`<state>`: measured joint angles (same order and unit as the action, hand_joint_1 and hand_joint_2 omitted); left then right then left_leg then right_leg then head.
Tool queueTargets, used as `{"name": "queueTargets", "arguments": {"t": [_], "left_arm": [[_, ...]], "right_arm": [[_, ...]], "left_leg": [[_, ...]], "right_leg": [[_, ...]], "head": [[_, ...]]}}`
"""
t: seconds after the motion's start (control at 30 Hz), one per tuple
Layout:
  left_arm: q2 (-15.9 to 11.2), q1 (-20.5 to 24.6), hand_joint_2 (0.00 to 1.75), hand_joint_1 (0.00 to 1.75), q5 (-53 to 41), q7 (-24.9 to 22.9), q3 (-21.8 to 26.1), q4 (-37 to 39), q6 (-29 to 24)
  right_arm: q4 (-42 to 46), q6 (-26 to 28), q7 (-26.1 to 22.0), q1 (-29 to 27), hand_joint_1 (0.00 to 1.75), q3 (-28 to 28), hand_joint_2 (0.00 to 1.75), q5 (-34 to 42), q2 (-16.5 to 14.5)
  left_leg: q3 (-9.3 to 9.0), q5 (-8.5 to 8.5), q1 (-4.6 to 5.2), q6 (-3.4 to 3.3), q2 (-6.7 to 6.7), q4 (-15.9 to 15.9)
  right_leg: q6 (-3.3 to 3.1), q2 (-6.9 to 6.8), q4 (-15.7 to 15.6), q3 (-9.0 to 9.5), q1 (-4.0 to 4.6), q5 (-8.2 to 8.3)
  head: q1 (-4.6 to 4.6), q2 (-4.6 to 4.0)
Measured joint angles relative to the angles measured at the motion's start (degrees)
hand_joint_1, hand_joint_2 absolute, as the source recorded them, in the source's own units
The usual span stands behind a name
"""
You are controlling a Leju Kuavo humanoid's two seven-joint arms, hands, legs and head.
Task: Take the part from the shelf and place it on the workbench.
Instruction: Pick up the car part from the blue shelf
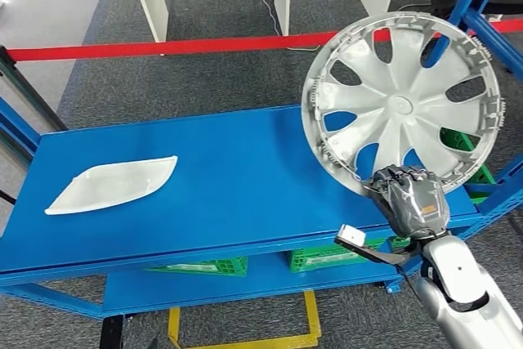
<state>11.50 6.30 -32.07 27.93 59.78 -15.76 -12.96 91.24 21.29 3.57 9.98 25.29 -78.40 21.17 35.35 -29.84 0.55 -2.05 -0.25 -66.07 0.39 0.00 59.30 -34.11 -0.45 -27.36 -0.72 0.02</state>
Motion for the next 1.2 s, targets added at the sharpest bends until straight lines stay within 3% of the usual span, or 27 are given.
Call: {"name": "queueTargets", "arguments": {"t": [0.07,0.1,0.2,0.27,0.33,0.37,0.4,0.43,0.5,0.57,0.6,0.7,0.73,0.77,0.83,0.87,0.9,0.93,1.0,1.07,1.1,1.2], "left_arm": [[-0.12,0.18,1.75,0.00,0.01,-0.15,0.00,0.01,0.01],[-0.16,0.25,1.75,0.00,0.01,-0.16,0.00,0.02,0.02],[-0.06,0.26,1.75,0.00,0.03,-0.17,0.02,0.03,0.02],[0.02,0.34,1.75,0.00,0.05,-0.21,0.02,0.04,0.03],[0.05,0.38,1.75,0.00,0.08,-0.36,0.02,0.04,0.04],[0.08,0.36,1.75,0.00,0.08,-0.51,0.02,0.04,0.03],[0.09,0.35,1.75,0.00,0.06,-0.69,0.02,0.04,0.01],[0.10,0.36,1.75,0.00,0.04,-0.92,0.02,0.04,-0.03],[0.12,0.38,1.75,0.00,0.02,-1.22,0.03,0.04,-0.18],[0.12,0.41,1.75,0.00,0.01,-1.28,0.03,0.04,-0.33],[0.11,0.42,1.75,0.00,0.01,-1.27,0.03,0.04,-0.37],[0.07,0.31,1.75,0.00,0.01,-1.26,0.02,0.04,-0.54],[0.06,0.26,1.75,0.00,0.01,-1.26,0.02,0.04,-0.68],[0.04,0.24,1.75,0.00,0.01,-1.26,0.03,0.04,-0.84],[0.05,0.25,1.75,0.00,0.01,-1.26,0.03,0.04,-1.10],[0.07,0.26,1.75,0.00,0.01,-1.26,0.03,0.04,-1.16],[0.08,0.26,1.75,0.00,0.01,-1.26,0.02,0.04,-1.19],[0.09,0.27,1.75,0.00,0.01,-1.26,0.03,0.04,-1.20],[0.11,0.33,1.75,0.00,0.01,-1.26,0.04,0.04,-1.19],[0.05,0.52,1.75,0.00,0.01,-1.25,0.04,0.04,-1.18],[0.02,0.61,1.75,0.00,0.01,-1.23,0.03,0.04,-1.18],[0.04,0.59,1.75,0.00,0.02,-1.20,0.02,0.04,-1.19]], "right_arm": [[0.33,0.33,-0.16,-0.07,1.75,-0.01,1.75,0.06,-0.16],[0.42,0.41,-0.16,-0.13,1.75,-0.02,1.75,0.09,-0.25],[0.65,0.46,-0.22,-0.41,1.75,-0.04,1.75,0.19,-0.36],[0.74,0.50,-0.43,-0.50,1.75,-0.15,1.75,0.54,-0.37],[0.75,0.66,-1.08,-0.63,1.75,-0.23,1.75,1.34,-0.39],[0.78,0.80,-1.61,-0.76,1.75,-0.25,1.75,1.96,-0.40],[0.86,0.99,-2.24,-0.92,1.75,-0.25,1.75,2.62,-0.40],[1.02,1.18,-2.88,-1.06,1.75,-0.23,1.75,3.30,-0.42],[1.62,1.43,-3.88,-1.17,1.75,-0.16,1.75,4.34,-0.44],[2.28,1.53,-4.43,-1.18,1.75,-0.05,1.75,5.03,-0.50],[2.50,1.57,-4.61,-1.18,1.75,0.01,1.75,5.27,-0.54],[2.81,1.74,-5.03,-1.20,1.75,0.17,1.75,5.84,-0.63],[2.89,1.83,-5.10,-1.17,1.75,0.23,1.75,5.96,-0.67],[2.93,1.93,-5.15,-1.14,1.75,0.31,1.75,6.03,-0.72],[2.98,2.13,-5.17,-1.11,1.75,0.41,1.75,6.08,-0.76],[2.98,2.18,-5.18,-1.12,1.75,0.45,1.75,6.09,-0.78],[2.98,2.20,-5.21,-1.12,1.75,0.48,1.75,6.11,-0.80],[2.98,2.21,-5.24,-1.13,1.75,0.49,1.75,6.12,-0.83],[2.98,2.21,-5.32,-1.13,1.75,0.50,1.75,6.17,-0.88],[2.98,2.22,-5.40,-1.10,1.75,0.50,1.75,6.23,-0.93],[2.98,2.23,-5.46,-1.06,1.75,0.51,1.75,6.26,-0.96],[2.98,2.28,-5.67,-1.05,1.75,0.75,1.75,6.31,-1.06]], "left_leg": [[-2.63,1.90,0.52,-1.08,-0.06,5.69],[-2.92,2.03,0.71,-1.29,-0.08,6.62],[-2.67,3.32,0.55,-1.16,0.01,7.99],[-2.13,4.53,0.18,-1.15,0.13,8.97],[-1.02,5.43,0.18,-1.23,0.18,9.04],[-0.41,5.86,0.19,-1.18,0.20,8.99],[0.20,6.30,0.18,-1.12,0.21,8.92],[0.80,6.73,0.16,-1.03,0.22,8.82],[1.97,7.47,0.11,-0.64,0.22,8.43],[2.90,8.21,0.21,-0.07,0.16,7.93],[3.16,8.63,0.25,0.23,0.14,7.79],[3.62,9.23,0.18,1.15,0.05,7.60],[3.97,7.92,0.10,1.53,0.04,6.70],[4.55,5.56,0.01,1.93,0.03,4.68],[6.07,-0.49,-0.26,2.56,0.06,-2.43],[6.56,-2.47,-0.38,2.74,0.07,-6.00],[6.42,-3.22,-0.46,2.82,0.07,-8.29],[5.41,-2.81,-0.51,2.80,0.07,-8.62],[0.56,-0.46,-0.52,2.37,0.04,-3.23],[-5.07,0.10,-0.29,1.64,-0.06,5.00],[-6.58,-0.12,-0.10,1.33,-0.10,7.61],[-6.49,0.72,0.20,0.48,0.00,9.53]], "right_leg": [[0.17,0.02,0.02,-0.30,0.07,0.29],[0.45,-0.02,0.00,-0.50,-0.01,0.51],[1.43,-0.10,-0.04,-1.16,-0.13,0.53],[1.87,-0.04,2.95,-2.51,-0.13,-2.68],[2.34,-0.02,9.75,-4.54,-0.24,-7.37],[2.58,-0.03,12.75,-5.13,-0.28,-8.75],[2.77,-0.04,14.17,-4.98,-0.33,-8.99],[2.92,-0.06,13.42,-3.78,-0.39,-8.10],[3.10,-0.11,6.33,1.25,-0.59,-5.40],[2.67,-0.01,-0.44,5.67,-0.49,-4.59],[2.31,0.07,-1.83,6.31,-0.35,-4.85],[0.94,0.02,-1.84,5.44,-0.28,-3.91],[0.39,-0.10,-1.86,5.08,-0.38,-3.39],[-0.07,-0.21,-1.91,4.57,-0.48,-2.75],[-0.49,-0.29,-1.79,3.20,-0.46,-1.48],[-0.50,-0.29,-1.68,2.37,-0.45,-0.82],[-0.47,-0.30,-1.57,1.47,-0.43,-0.21],[-0.41,-0.29,-1.43,0.57,-0.42,0.35],[-0.18,-0.26,-1.19,-0.99,-0.39,1.41],[0.34,-0.25,-1.08,-2.00,-0.30,2.40],[0.71,-0.27,-1.13,-2.26,-0.33,2.91],[1.91,-0.29,-1.59,-2.77,-0.64,4.10]], "head": [[0.00,0.00],[0.02,0.00],[0.06,0.00],[-0.08,0.00],[-0.15,0.00],[-0.16,0.00],[-0.15,0.00],[-0.17,0.00],[-0.16,0.00],[-0.13,0.00],[-0.15,0.00],[-0.20,0.00],[-0.13,0.00],[-0.06,0.00],[0.06,0.00],[0.07,0.00],[0.08,0.00],[0.09,0.00],[0.10,0.00],[0.06,0.00],[0.05,0.00],[0.09,0.00]]}}
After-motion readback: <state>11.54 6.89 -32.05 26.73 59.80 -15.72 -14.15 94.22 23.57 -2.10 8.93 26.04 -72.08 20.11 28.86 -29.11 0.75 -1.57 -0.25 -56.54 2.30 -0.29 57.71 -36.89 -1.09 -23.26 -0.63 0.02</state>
